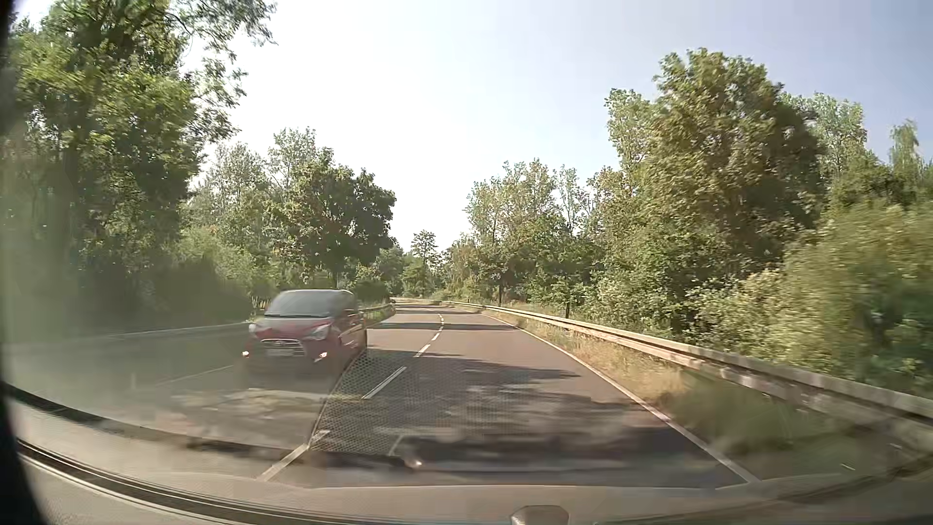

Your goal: Follow the waypoints while adhering to traffic rules and regulations

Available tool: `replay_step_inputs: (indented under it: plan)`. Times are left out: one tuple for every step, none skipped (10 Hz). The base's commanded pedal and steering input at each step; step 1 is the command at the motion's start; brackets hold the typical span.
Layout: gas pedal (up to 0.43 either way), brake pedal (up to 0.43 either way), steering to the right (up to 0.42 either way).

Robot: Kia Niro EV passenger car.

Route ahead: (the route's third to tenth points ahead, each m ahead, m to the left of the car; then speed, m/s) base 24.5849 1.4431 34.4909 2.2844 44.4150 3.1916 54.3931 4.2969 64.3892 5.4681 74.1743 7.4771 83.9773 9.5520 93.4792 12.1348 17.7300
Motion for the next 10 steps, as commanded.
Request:
replay_step_inputs:
  plan:
    - [0.039,0.018,-0.014]
    - [0.039,0.018,-0.014]
    - [0.039,0.018,-0.014]
    - [0.039,0.018,-0.014]
    - [0.039,0.012,-0.014]
    - [0.039,0.018,-0.014]
    - [0.039,0.018,-0.015]
    - [0.039,0.018,-0.015]
    - [0.039,0.018,-0.015]
    - [0.039,0.018,-0.014]
